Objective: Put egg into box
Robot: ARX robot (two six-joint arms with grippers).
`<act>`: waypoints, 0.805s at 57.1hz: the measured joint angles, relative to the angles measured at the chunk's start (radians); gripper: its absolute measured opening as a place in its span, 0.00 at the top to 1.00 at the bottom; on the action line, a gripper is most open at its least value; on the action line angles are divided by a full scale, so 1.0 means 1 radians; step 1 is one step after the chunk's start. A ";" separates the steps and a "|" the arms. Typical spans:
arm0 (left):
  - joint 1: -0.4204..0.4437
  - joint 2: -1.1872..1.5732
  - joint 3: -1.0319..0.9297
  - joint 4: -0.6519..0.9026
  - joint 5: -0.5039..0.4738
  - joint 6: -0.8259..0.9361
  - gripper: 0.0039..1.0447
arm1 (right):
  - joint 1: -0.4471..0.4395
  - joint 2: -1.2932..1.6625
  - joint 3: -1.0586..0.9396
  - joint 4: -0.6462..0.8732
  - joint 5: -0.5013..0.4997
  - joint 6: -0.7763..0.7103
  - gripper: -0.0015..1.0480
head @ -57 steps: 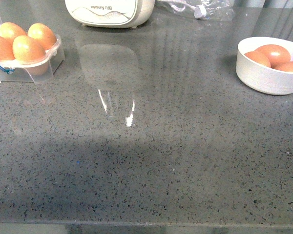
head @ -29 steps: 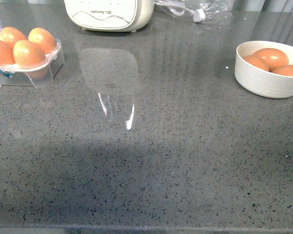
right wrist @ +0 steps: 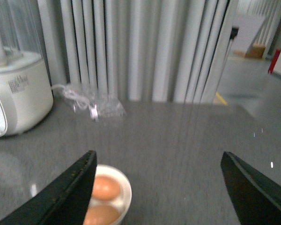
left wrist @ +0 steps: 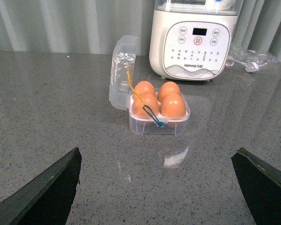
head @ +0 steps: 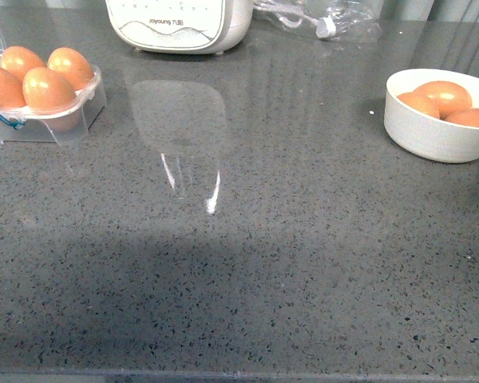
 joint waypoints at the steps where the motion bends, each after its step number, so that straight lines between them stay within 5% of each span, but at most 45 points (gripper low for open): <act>1: 0.000 0.000 0.000 0.000 0.000 0.000 0.06 | 0.000 -0.021 -0.016 -0.007 0.000 0.003 0.43; 20: 0.000 0.000 0.000 0.000 0.000 0.000 0.06 | 0.000 -0.229 -0.185 -0.033 -0.001 0.013 0.97; 46: 0.000 0.000 0.000 0.000 0.000 0.000 0.06 | 0.000 -0.365 -0.285 -0.065 -0.002 0.015 0.97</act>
